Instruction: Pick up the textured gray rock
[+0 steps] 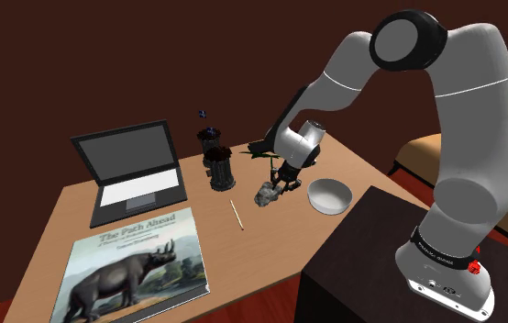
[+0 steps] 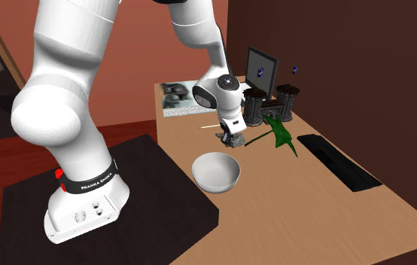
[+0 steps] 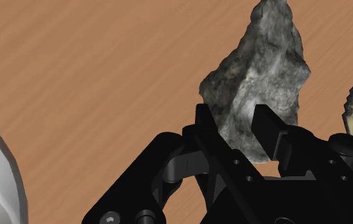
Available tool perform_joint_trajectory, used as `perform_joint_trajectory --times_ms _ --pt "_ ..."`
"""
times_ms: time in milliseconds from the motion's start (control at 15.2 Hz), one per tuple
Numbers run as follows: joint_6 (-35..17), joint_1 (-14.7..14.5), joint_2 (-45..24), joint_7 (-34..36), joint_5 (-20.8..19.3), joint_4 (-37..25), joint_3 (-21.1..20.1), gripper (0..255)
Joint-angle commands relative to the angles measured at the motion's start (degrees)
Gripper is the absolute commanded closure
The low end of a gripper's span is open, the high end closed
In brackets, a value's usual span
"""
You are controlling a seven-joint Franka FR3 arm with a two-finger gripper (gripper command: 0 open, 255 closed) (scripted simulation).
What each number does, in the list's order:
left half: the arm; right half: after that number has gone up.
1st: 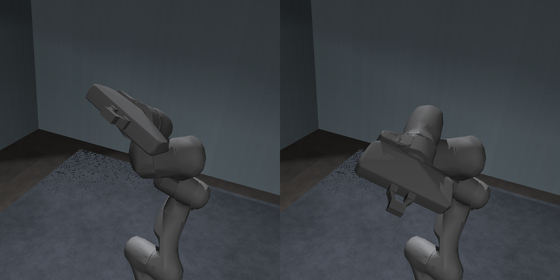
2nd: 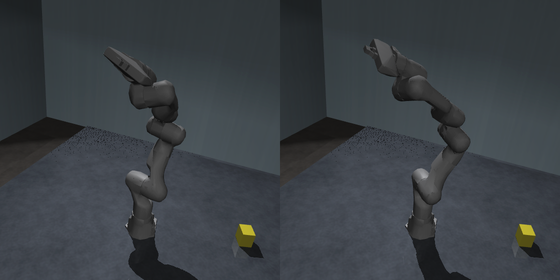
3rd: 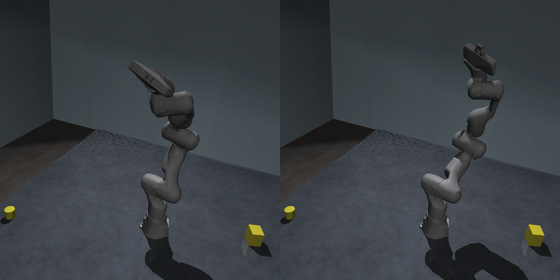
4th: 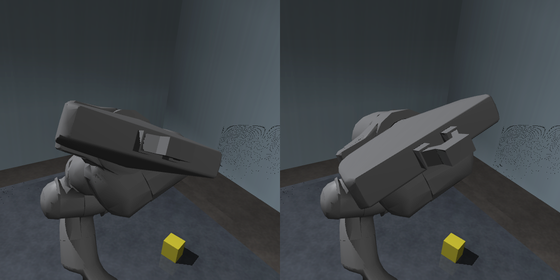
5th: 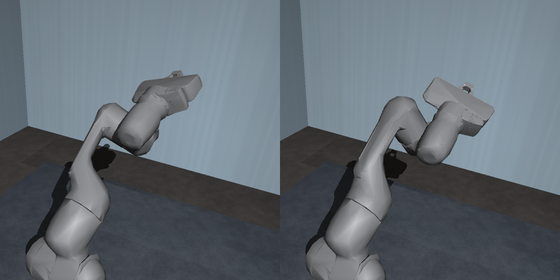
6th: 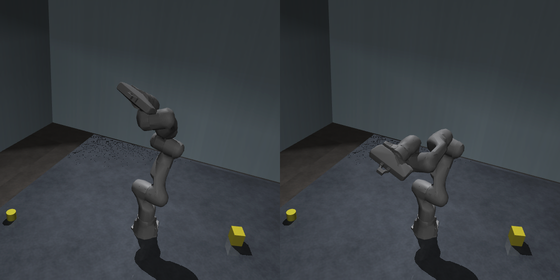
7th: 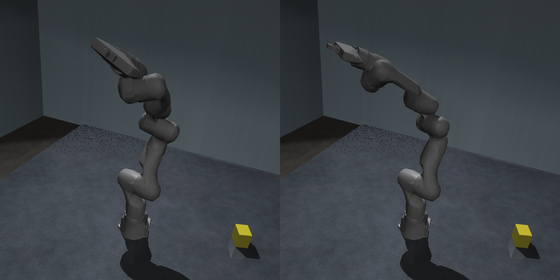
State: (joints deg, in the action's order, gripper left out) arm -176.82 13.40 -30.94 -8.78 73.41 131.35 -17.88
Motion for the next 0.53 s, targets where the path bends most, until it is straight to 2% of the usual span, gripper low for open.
perform_joint_trajectory --times_ms 0,330,462 --pt "0.0 0.0 0.0 0.0 0.0 0.0 0.0 255" --pt "0.0 0.0 0.0 0.0 0.0 0.0 0.0 255" --pt "1.2 -1.3 2.1 3.0 -2.3 1.2 1.5 255"
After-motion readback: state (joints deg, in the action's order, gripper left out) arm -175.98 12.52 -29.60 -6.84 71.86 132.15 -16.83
